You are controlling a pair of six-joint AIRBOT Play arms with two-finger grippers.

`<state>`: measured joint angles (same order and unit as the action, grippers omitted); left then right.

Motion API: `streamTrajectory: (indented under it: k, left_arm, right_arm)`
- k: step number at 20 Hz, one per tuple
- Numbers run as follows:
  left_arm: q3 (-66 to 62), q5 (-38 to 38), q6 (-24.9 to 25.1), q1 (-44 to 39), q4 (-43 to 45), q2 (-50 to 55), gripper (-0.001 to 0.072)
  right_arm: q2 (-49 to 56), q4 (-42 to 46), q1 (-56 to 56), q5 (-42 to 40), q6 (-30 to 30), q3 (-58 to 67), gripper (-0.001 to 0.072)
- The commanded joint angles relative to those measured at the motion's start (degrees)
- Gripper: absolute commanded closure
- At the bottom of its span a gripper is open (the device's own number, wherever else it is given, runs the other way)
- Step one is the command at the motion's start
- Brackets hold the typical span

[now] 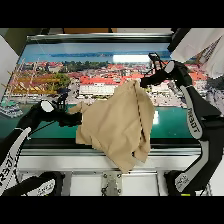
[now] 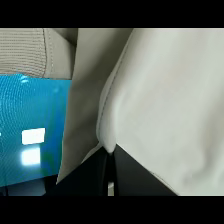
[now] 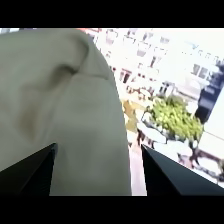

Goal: Fold the clothes and pants, and hang the long-sleeved shirts on hangers.

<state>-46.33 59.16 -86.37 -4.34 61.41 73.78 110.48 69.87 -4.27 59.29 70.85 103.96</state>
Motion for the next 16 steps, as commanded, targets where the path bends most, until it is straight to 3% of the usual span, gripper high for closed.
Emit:
streamTrajectory:
  k: [1, 7, 8, 9, 12, 14, 16]
  left_arm:
    - [0.02, 0.39, 0.0, 0.09, 0.02, -0.13, 0.0688]
    - [0.02, 0.2, 0.0, 0.11, 0.0, -0.13, 0.0688]
    - [0.02, 0.11, 0.0, 0.11, 0.02, -0.15, 0.0687]
    - [-0.22, 0.22, 0.0, 0.13, 0.09, -0.15, 0.0688]
    - [-8.26, 1.42, 0.0, 2.32, 2.12, -0.31, 0.0688]
    - [-21.59, 2.16, 0.02, 4.59, 2.03, -0.44, 0.0688]
    - [-38.49, 0.37, 0.04, 5.49, 2.08, -0.44, 0.0689]
  right_arm:
    - [7.58, -4.72, -1.33, -2.32, 1.2, 6.8, 0.0129]
    - [11.21, -6.64, -1.95, -4.85, 0.94, 7.45, 0.0144]
    - [11.06, -6.47, -1.92, -5.77, 0.92, 7.54, 0.036]
    - [10.75, -6.47, -1.86, -5.88, 0.33, 8.11, 0.0664]
    - [6.43, -2.43, -1.55, -5.7, 0.33, 11.89, 0.0682]
    - [0.24, 4.07, -1.25, -7.41, 0.31, 15.26, 0.0683]
    - [-8.17, 6.49, -0.11, -14.25, 0.33, 15.54, 0.0682]
